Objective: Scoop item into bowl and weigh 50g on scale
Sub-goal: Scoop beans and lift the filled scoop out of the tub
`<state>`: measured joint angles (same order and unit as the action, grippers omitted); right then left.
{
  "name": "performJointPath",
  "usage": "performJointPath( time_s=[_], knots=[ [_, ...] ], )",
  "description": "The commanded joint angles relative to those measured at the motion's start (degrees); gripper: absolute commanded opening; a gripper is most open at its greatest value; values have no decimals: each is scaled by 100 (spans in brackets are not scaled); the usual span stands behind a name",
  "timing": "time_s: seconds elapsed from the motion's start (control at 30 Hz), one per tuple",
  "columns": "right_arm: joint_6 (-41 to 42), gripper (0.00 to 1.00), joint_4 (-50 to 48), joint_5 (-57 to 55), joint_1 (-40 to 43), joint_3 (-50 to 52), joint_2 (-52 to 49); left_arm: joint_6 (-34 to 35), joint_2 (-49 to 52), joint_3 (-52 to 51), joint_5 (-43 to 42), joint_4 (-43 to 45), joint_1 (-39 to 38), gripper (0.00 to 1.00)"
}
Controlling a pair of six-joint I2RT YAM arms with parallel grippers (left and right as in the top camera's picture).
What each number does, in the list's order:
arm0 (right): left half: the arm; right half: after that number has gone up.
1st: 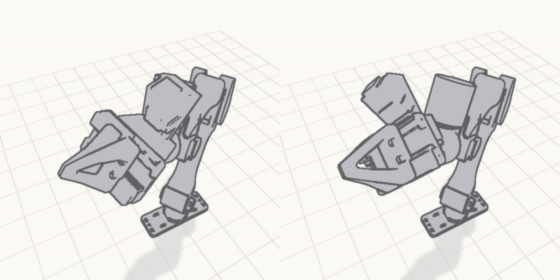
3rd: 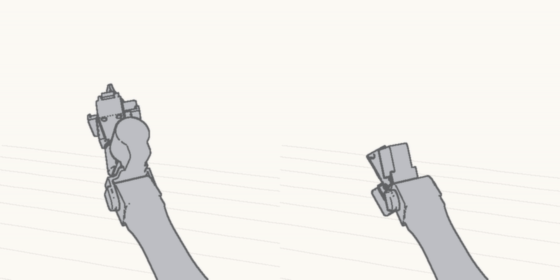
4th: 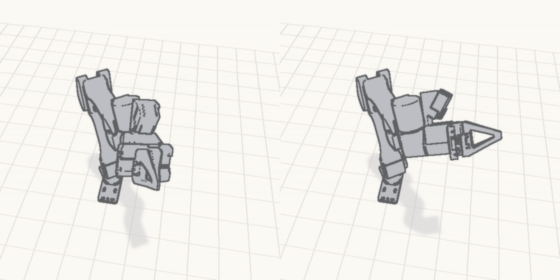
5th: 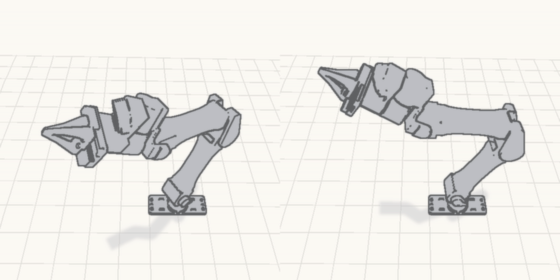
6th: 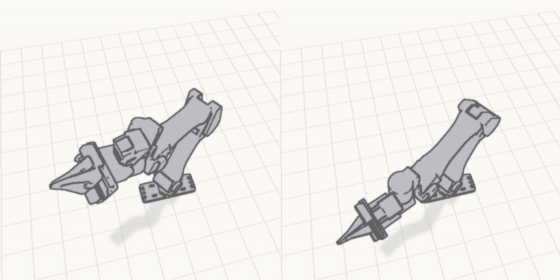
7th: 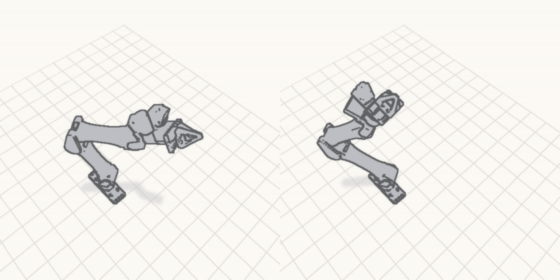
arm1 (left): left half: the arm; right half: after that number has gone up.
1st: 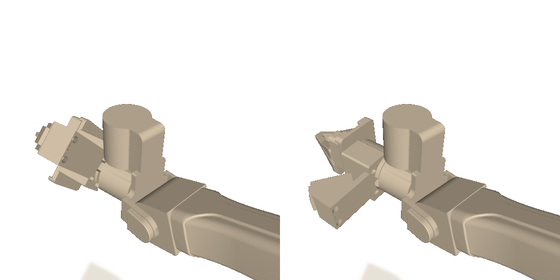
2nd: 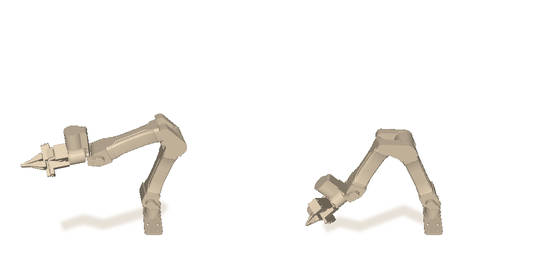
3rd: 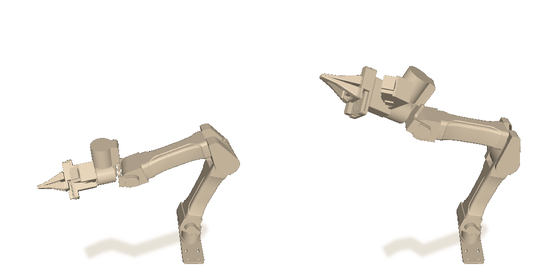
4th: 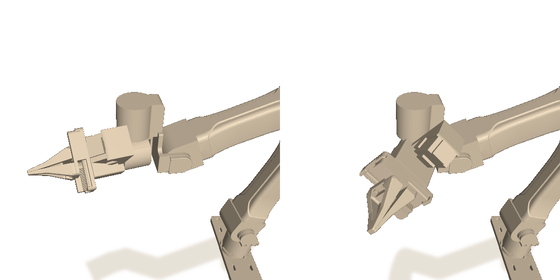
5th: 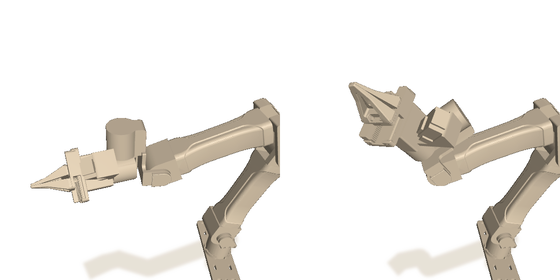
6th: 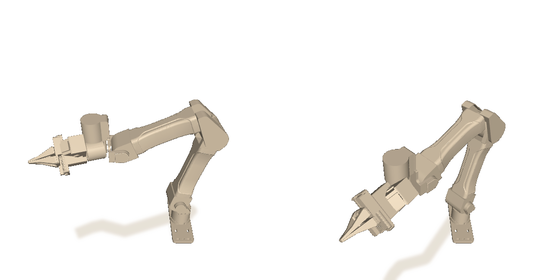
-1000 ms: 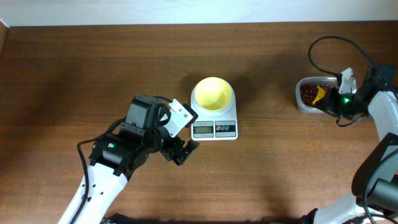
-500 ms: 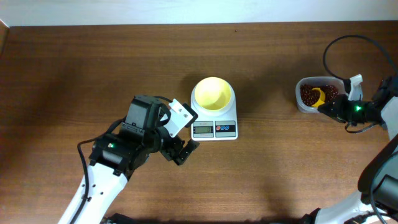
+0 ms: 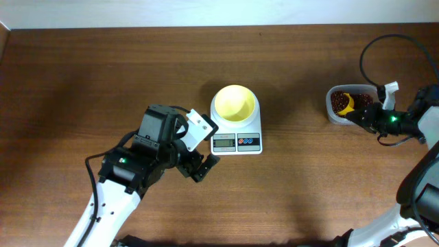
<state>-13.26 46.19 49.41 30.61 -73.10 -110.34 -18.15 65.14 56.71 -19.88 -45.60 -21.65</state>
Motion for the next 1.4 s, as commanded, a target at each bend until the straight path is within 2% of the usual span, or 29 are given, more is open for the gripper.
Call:
performJointPath(
  time_s=[0.0,0.43,0.8,1.37],
  knots=[
    [4,4,-15,236,101,57,-103,37,-76,-42,17,9,-11,99],
    [20,4,-55,1499,748,57,-103,37,-76,-42,17,9,-11,99],
    [15,4,70,1945,1102,57,-103,37,-76,-42,17,9,-11,99],
    [20,4,306,3928,1137,57,-103,37,-76,-42,17,9,-11,99]
  ],
)
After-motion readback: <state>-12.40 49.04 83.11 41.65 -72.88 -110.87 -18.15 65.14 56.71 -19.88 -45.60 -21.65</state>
